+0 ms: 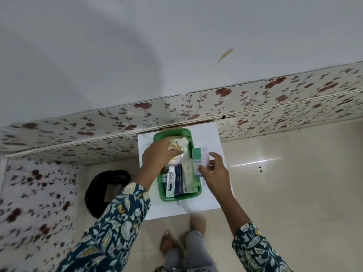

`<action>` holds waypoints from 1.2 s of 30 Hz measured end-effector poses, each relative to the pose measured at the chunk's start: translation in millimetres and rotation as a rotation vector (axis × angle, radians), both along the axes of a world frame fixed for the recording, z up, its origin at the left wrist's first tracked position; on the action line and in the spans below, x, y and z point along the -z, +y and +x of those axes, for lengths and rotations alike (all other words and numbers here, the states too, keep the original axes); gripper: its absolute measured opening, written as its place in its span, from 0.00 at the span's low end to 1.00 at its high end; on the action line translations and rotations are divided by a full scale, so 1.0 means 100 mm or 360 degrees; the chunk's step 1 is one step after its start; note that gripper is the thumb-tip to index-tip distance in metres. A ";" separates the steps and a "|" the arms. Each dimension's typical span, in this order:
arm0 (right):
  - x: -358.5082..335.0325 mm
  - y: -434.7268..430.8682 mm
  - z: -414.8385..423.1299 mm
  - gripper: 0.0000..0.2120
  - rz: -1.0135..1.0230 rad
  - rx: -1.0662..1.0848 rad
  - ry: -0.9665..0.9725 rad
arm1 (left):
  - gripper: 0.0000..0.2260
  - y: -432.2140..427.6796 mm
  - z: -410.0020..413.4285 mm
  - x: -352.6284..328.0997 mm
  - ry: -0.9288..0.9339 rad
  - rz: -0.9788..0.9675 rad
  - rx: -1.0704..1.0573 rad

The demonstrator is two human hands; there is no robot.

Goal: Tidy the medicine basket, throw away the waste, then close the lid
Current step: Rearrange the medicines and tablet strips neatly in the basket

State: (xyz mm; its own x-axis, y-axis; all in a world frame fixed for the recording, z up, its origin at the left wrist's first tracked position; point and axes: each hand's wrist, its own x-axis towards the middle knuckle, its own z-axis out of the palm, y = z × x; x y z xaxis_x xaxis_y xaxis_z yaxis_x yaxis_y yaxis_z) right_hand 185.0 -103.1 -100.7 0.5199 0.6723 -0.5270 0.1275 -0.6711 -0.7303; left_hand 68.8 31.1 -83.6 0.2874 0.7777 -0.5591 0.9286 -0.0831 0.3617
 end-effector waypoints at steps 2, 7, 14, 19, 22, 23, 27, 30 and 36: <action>0.01 -0.04 -0.24 0.25 -0.0102 -0.0138 -0.0021 | 0.21 -0.12 -0.24 0.08 -0.0080 -0.0147 -0.0201; 0.19 -0.08 -0.72 0.27 -0.0197 -0.0355 -0.0264 | 0.08 -0.28 -0.50 0.21 -0.0359 -0.0398 -0.0692; 0.38 -0.09 -0.98 0.28 -0.0400 -0.0705 -0.0735 | 0.08 -0.41 -0.58 0.25 -0.0273 -0.0408 -0.0686; 0.43 -0.01 -0.90 0.29 -0.0368 -0.0872 -0.0795 | 0.07 -0.49 -0.60 0.26 -0.0213 -0.0404 -0.0610; 0.43 0.04 -0.90 0.26 -0.0351 -0.0857 -0.0712 | 0.07 -0.49 -0.64 0.27 -0.0257 -0.0375 -0.0672; 0.44 0.04 -0.93 0.26 -0.0363 -0.0857 -0.0677 | 0.07 -0.50 -0.65 0.27 -0.0282 -0.0378 -0.0689; 0.41 0.08 -0.99 0.26 -0.0378 -0.0699 -0.0618 | 0.08 -0.50 -0.69 0.29 -0.0325 -0.0378 -0.0664; 0.36 0.13 -0.94 0.30 -0.0456 -0.0604 -0.0525 | 0.07 -0.51 -0.68 0.29 -0.0345 -0.0410 -0.0634; 0.52 0.15 -0.83 0.34 -0.0582 -0.0662 -0.0469 | 0.08 -0.50 -0.71 0.33 -0.0366 -0.0433 -0.0615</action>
